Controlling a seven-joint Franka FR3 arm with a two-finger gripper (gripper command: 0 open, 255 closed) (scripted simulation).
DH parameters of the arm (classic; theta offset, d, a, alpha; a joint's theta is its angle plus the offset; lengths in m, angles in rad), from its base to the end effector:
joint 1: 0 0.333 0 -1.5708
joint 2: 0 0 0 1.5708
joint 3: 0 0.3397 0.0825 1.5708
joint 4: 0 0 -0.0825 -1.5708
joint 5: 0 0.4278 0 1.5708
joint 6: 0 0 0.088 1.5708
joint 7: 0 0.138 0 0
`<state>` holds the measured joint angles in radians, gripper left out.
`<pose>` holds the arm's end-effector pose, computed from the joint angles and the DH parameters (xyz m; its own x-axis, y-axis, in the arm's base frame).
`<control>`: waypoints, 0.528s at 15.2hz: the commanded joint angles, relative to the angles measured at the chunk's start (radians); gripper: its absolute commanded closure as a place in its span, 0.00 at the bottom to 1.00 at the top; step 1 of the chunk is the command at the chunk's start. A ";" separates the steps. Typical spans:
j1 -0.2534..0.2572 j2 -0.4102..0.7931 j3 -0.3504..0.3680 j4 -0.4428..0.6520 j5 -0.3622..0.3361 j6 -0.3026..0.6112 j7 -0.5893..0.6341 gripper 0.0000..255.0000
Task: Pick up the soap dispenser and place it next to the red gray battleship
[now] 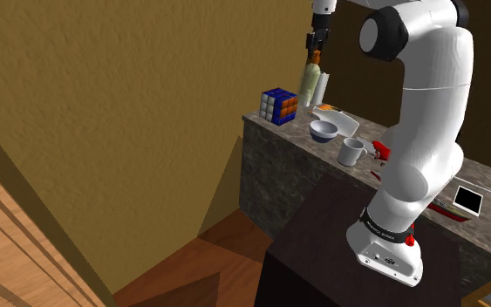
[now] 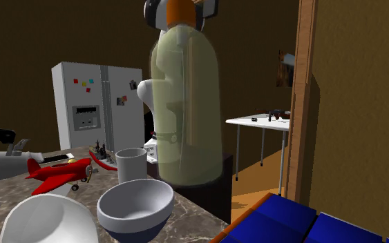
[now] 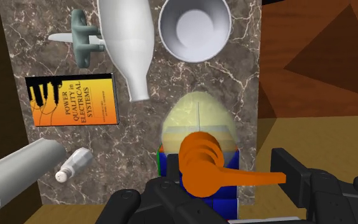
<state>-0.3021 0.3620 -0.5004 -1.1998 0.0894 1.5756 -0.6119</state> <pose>0.5433 -0.4513 0.5948 0.9878 -0.1557 -0.0023 -0.1547 -0.9831 0.0978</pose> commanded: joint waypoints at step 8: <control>0.053 -0.370 -0.032 -0.404 -0.174 0.077 -0.009 1.00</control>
<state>-0.2492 0.0253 -0.5296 -1.5716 -0.0681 1.6489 -0.6174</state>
